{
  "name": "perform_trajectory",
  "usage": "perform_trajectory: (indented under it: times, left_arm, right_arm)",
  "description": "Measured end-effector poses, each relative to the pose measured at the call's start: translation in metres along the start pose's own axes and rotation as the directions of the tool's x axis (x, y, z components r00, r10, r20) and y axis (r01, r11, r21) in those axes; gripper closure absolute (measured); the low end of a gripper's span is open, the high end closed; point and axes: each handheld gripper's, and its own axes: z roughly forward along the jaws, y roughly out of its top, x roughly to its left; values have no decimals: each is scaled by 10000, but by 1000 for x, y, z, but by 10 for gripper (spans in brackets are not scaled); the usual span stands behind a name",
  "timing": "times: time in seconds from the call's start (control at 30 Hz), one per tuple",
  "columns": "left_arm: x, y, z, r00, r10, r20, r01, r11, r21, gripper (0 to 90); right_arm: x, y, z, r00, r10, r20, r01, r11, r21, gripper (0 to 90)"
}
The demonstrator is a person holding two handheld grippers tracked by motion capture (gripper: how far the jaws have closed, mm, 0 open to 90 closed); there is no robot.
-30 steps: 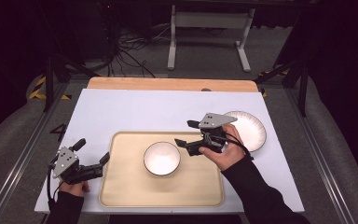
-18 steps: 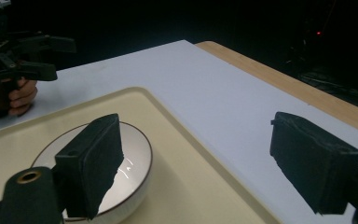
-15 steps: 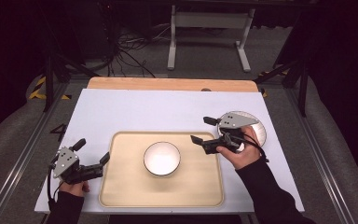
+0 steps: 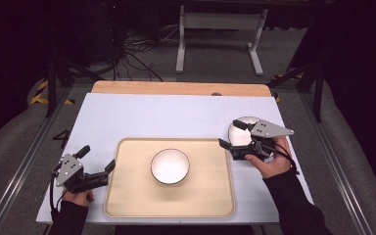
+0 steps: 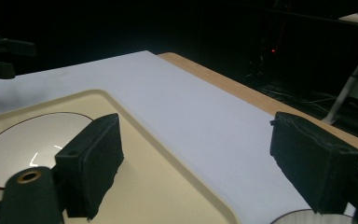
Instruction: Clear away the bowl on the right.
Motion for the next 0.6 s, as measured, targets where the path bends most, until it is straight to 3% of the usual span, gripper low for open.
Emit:
perform_trajectory:
  times: [0.33, 0.6]
  left_arm:
    - [0, 0, 0, 10000, 35, -7, -34, 10000, 35, 1]
    - [0, 0, 0, 10000, 16, -1, -16, 10000, 17, 1]
  right_arm:
    - [-12, -17, -15, 9961, -39, 886, 59, 9997, -230, 172]
    - [-14, -34, -19, 9922, 26, 1246, 13, 9995, -313, 172]
